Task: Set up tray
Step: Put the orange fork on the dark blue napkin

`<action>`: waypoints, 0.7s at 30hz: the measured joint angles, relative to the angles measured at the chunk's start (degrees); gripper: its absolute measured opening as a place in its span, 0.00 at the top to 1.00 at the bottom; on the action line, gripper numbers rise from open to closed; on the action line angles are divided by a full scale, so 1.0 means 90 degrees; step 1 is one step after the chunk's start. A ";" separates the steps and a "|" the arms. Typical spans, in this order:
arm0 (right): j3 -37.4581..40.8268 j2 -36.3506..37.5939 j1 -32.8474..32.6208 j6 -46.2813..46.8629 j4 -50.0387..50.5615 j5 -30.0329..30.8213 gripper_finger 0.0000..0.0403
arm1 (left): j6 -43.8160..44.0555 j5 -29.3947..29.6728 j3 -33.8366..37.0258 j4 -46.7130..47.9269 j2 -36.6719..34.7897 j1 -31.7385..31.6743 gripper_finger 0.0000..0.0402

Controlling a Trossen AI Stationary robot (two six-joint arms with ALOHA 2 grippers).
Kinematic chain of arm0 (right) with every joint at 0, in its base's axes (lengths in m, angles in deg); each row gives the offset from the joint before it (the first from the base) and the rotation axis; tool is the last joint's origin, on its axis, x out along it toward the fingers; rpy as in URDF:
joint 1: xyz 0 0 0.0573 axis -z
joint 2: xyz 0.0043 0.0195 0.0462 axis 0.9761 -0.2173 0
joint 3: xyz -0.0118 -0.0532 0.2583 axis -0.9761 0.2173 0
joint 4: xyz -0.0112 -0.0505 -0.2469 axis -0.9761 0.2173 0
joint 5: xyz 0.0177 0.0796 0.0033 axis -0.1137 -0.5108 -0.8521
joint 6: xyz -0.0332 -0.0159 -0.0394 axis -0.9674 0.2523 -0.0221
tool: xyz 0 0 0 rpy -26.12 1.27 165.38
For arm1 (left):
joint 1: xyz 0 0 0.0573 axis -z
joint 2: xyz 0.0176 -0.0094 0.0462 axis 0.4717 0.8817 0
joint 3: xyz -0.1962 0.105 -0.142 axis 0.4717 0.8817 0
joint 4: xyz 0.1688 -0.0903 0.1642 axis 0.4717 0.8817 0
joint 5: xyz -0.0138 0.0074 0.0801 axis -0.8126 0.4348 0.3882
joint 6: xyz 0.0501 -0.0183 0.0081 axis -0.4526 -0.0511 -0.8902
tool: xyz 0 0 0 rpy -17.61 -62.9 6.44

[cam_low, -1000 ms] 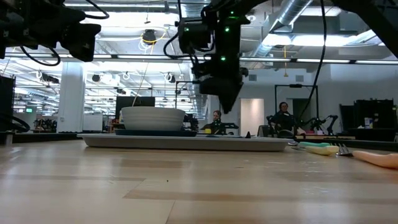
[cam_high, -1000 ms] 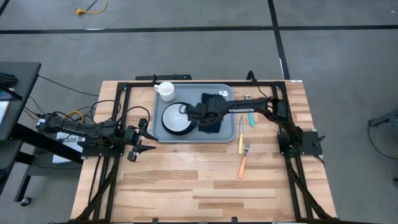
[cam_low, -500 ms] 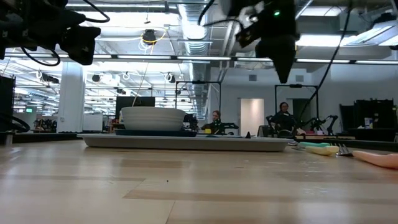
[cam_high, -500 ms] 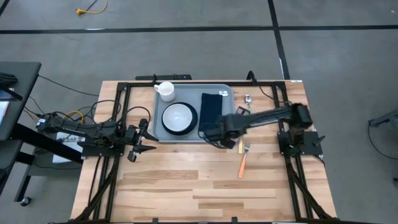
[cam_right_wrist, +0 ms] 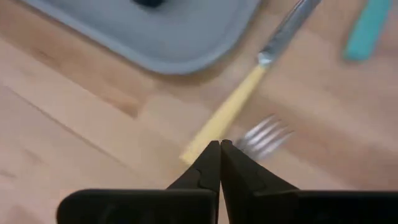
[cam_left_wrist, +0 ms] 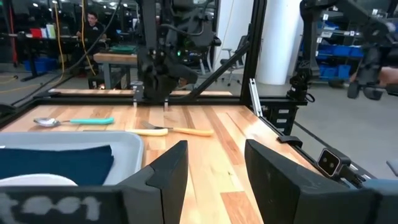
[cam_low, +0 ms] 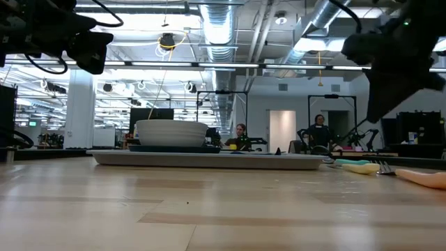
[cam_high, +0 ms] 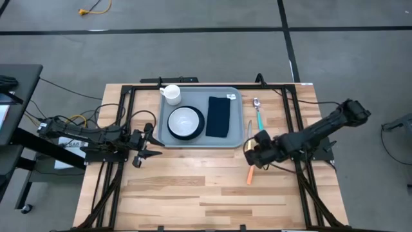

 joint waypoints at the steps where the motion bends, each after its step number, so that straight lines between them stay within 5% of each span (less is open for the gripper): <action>1: 0.0162 0.0064 -0.0054 0.0228 -0.0307 -0.0011 0.99 | -0.0010 0.0006 0.0000 -0.0040 0.0000 0.0000 0.63; 21: 0.0319 -0.0999 -0.0270 0.1533 -0.1438 -0.1719 0.57 | -0.0461 0.0165 0.0000 -0.0213 -0.0010 0.0000 0.63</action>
